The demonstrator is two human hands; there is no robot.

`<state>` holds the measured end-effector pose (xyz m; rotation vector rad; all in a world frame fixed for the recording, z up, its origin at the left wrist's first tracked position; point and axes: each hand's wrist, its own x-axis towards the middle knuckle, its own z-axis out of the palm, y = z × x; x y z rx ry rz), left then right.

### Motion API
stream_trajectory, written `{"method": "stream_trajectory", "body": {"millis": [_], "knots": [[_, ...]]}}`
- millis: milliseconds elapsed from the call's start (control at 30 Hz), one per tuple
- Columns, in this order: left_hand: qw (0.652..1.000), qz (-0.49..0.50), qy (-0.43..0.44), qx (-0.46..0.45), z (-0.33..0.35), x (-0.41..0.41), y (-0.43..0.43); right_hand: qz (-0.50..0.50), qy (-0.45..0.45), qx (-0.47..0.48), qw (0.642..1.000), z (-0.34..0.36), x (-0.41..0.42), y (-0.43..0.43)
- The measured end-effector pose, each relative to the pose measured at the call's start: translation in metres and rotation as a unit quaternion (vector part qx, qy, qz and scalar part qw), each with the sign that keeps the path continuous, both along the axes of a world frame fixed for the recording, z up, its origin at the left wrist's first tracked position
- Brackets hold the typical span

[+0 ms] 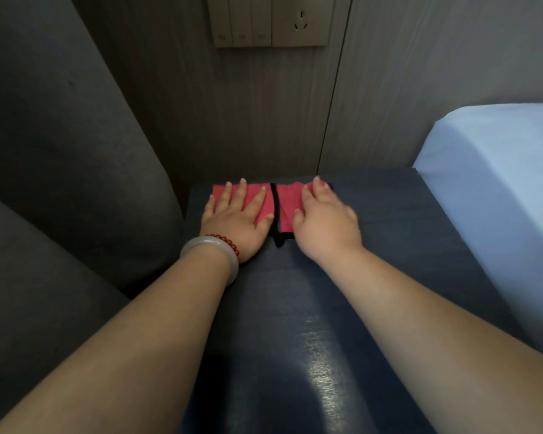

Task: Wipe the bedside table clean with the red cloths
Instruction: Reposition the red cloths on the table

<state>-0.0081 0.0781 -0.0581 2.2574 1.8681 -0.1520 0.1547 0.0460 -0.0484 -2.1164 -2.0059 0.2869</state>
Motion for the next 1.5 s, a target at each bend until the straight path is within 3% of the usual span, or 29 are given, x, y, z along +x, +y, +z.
{"method": "stream_trajectory", "body": {"millis": [67,200,367,533,800,967,1100,1500], "knots": [[1.000,0.003,0.003,-0.003,0.001,0.001,0.000,0.026,-0.047,0.052,0.997,-0.005,0.008,0.001],[1.000,-0.001,0.002,0.000,0.001,0.000,0.000,0.056,-0.029,-0.027,0.998,-0.017,0.013,0.010],[1.000,0.014,0.017,-0.009,0.004,0.005,0.001,0.017,-0.035,-0.037,0.999,-0.020,0.025,0.013],[0.996,-0.057,-0.026,0.067,0.007,0.034,-0.005,0.016,-0.020,-0.034,0.999,-0.019,0.024,0.013],[0.998,-0.058,-0.008,0.018,0.000,0.033,-0.004,-0.016,-0.033,-0.034,0.999,-0.021,0.027,0.013],[1.000,-0.025,0.016,-0.006,0.006,0.024,-0.004,0.025,-0.024,0.053,0.998,-0.018,0.025,-0.001],[0.999,-0.023,0.029,-0.005,0.005,0.014,-0.009,0.031,-0.031,-0.001,0.999,-0.018,0.024,0.004],[0.999,-0.020,0.031,-0.017,0.001,0.010,-0.004,0.073,-0.031,-0.001,0.997,-0.016,0.021,0.004]]}}
